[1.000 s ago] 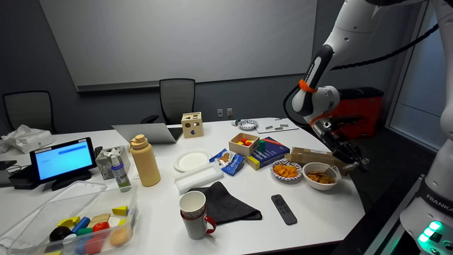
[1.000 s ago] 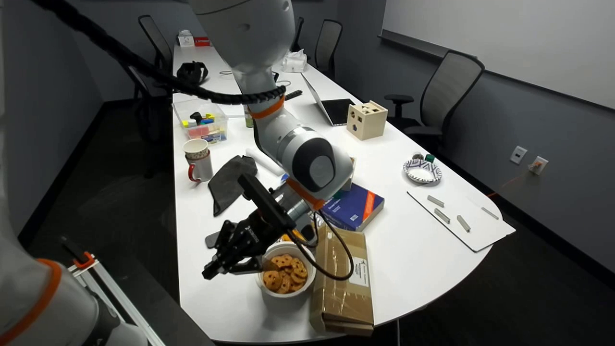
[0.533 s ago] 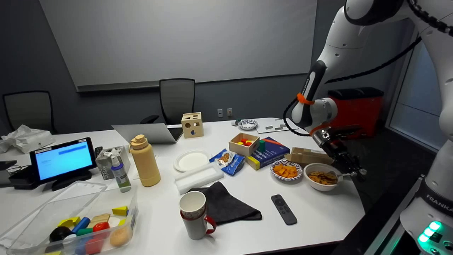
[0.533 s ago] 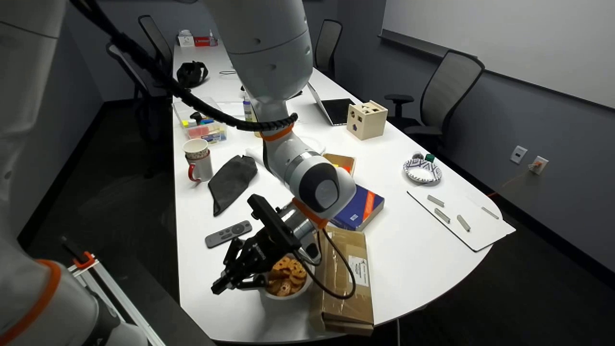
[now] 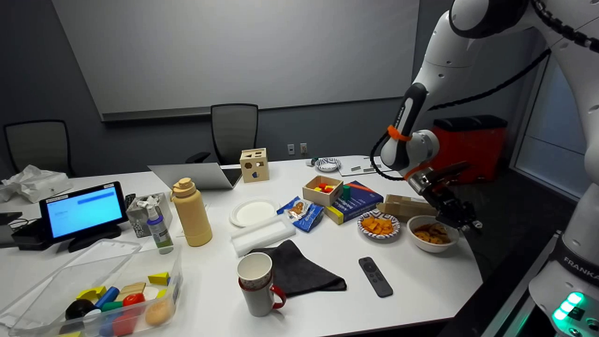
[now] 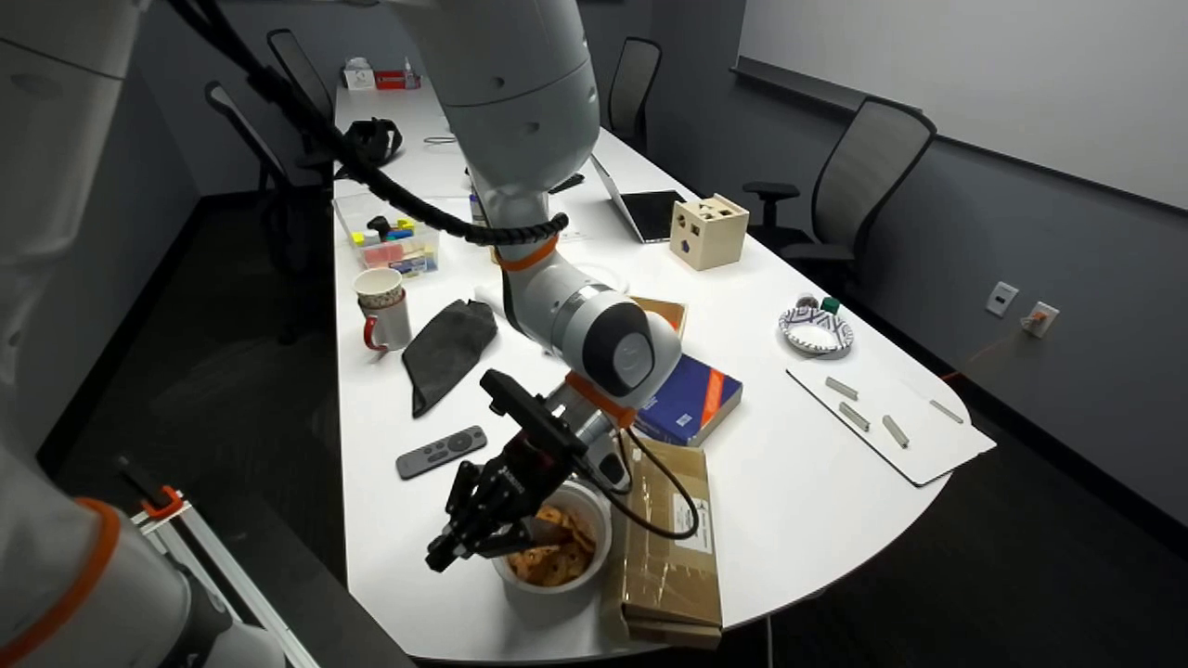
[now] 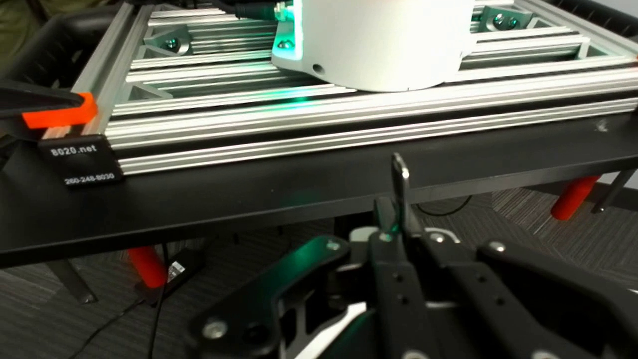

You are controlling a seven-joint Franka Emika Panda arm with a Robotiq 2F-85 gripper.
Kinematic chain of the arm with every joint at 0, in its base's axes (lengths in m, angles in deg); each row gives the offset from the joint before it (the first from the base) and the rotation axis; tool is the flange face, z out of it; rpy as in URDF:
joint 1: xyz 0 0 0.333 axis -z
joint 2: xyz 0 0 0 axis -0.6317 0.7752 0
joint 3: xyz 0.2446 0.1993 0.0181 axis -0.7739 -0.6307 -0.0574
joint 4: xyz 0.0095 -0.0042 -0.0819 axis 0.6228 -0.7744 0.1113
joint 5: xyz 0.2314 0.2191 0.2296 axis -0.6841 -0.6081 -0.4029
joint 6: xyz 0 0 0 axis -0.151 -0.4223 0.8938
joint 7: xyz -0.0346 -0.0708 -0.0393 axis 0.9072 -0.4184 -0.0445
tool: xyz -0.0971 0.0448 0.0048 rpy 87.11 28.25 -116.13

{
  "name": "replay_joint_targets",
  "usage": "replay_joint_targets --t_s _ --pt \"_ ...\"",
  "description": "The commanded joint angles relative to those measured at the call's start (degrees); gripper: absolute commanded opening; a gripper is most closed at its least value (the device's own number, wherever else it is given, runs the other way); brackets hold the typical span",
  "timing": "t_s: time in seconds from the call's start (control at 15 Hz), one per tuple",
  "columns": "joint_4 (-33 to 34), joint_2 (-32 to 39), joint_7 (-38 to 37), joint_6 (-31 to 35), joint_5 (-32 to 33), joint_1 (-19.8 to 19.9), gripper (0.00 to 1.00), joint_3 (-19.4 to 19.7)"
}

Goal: Use the cake spatula to stir the contents in the white bowl.

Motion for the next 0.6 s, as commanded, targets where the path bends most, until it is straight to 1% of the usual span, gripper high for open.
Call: replay_joint_targets --t_s 0.0,0.2,0.53 --pt "-2.51 -4.49 -0.16 4.69 0.29 -0.8 0.01 -0.58" --pt "-2.89 -5.6 0.84 4.6 -0.58 -0.83 0.01 -1.49" --pt "-4.05 -8.41 0.54 -2.06 1.32 -2.35 0.01 -2.49"
